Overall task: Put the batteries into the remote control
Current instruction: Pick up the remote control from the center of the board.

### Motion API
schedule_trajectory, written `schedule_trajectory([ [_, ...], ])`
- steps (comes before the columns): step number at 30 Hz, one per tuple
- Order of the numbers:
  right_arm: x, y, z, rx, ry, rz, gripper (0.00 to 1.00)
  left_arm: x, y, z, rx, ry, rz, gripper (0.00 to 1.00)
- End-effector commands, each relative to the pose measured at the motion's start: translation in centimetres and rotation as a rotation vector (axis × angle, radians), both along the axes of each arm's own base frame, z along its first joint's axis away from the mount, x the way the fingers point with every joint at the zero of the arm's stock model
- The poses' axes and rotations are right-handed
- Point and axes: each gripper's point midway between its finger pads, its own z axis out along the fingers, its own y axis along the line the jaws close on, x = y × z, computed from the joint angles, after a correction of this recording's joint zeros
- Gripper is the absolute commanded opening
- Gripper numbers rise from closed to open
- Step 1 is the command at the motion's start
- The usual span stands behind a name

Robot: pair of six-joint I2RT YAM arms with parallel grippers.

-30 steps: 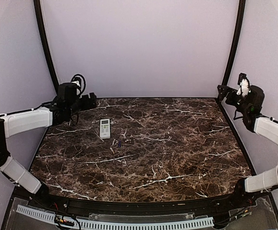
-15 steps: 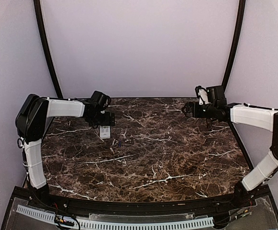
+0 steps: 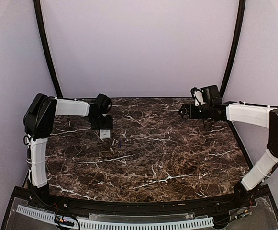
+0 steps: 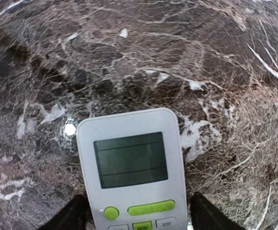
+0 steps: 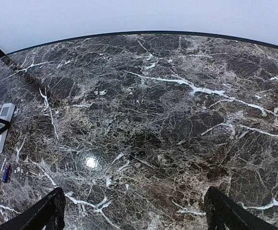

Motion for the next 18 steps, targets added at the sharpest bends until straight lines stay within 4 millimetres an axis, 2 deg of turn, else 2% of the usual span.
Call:
schedule_trajectory([
  [1,0.4,0.4,0.7,-0.01,-0.014,0.007,0.98,-2.1,0.3,-1.4,0.005,0.11,0.014,0.65],
  [5,0.5,0.6,1.5,-0.007,-0.03,0.017,0.98,-2.5,-0.9,-0.6,-0.065,0.124,-0.005,0.48],
  [6,0.5,0.6,1.7,-0.008,-0.035,0.019,0.98,-2.1,-1.2,0.4,-0.09,0.095,-0.007,0.42],
  [8,0.4,0.7,2.3,-0.01,-0.046,0.028,0.99,-2.0,-1.5,1.3,-0.122,0.059,-0.008,0.34],
  [11,0.2,0.9,3.4,-0.012,-0.066,0.047,0.98,-2.0,-1.7,4.7,-0.183,-0.034,-0.023,0.25],
  [15,-0.3,1.9,6.0,0.009,-0.118,0.116,0.98,-1.9,-2.8,11.9,-0.291,-0.247,-0.087,0.13],
  [17,-1.2,3.1,8.1,0.042,-0.16,0.19,0.98,-2.7,-3.7,16.8,-0.333,-0.382,-0.144,0.1],
  [18,-1.8,4.0,9.5,0.048,-0.194,0.241,0.98,-4.1,-4.4,19.7,-0.353,-0.453,-0.193,0.09],
])
